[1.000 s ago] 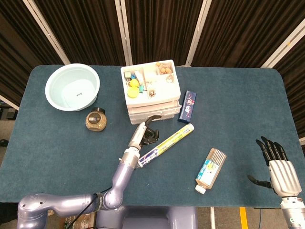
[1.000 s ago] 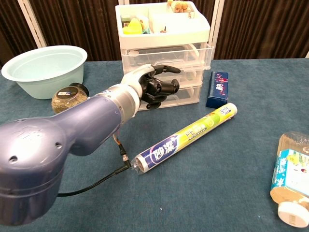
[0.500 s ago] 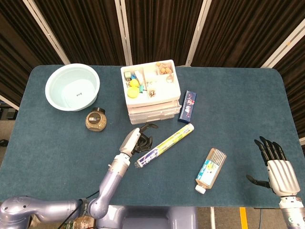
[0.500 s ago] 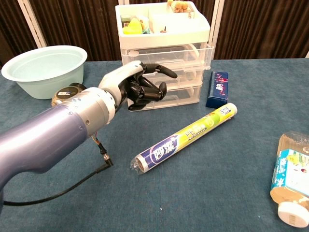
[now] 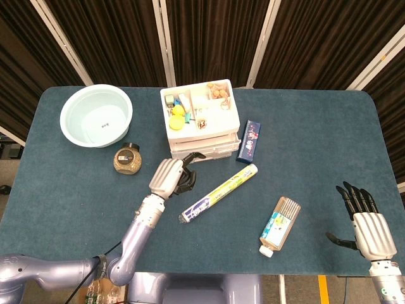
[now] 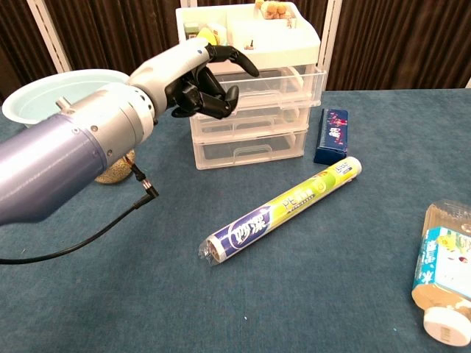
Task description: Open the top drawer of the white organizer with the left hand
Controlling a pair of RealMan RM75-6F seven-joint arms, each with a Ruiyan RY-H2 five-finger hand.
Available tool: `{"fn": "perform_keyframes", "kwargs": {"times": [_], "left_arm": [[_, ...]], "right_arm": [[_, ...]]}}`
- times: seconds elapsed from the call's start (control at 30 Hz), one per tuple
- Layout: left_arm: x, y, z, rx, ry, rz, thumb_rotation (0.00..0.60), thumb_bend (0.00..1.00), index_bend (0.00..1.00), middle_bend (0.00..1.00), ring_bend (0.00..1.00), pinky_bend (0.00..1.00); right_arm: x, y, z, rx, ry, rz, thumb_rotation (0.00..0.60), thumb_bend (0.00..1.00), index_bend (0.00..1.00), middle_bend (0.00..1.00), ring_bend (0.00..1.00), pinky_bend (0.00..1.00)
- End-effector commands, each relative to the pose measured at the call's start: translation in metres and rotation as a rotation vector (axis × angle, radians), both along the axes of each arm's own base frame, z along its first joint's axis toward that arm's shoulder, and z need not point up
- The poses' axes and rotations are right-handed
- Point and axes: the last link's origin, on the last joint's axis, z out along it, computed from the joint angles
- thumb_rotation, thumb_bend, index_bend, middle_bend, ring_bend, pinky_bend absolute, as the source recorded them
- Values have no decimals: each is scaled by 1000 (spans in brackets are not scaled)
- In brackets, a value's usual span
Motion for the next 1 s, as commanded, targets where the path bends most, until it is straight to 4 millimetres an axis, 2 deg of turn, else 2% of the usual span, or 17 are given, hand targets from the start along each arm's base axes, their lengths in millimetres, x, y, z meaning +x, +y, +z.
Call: {"fn": "perform_keyframes", "kwargs": {"times": [0.03,0.17,0.33,0.77,1.0], "left_arm": [[5,11,15,44,134,40,600,646,213,1000,963,975],[12,13,23,57,246,50,600,651,191,1000,964,978],[17,14,27,41,279,66,600,651,191,1000,964,979],[13,20,26,0,379,162,600,658,212,1000,969,980],[21,21,22,-75,394,231,600,662,240,1000,969,981]], "right_arm": [[0,0,0,3,0,-1,600,68,0,0,0,0],[0,0,-1,6,0,-1,600,67,0,0,0,0],[1,0,-1,6,0,-1,600,68,0,0,0,0],[1,-1,-1,6,-6,-3,600,68,0,0,0,0],[1,0,-1,4,-8,-4,600,68,0,0,0,0]]}}
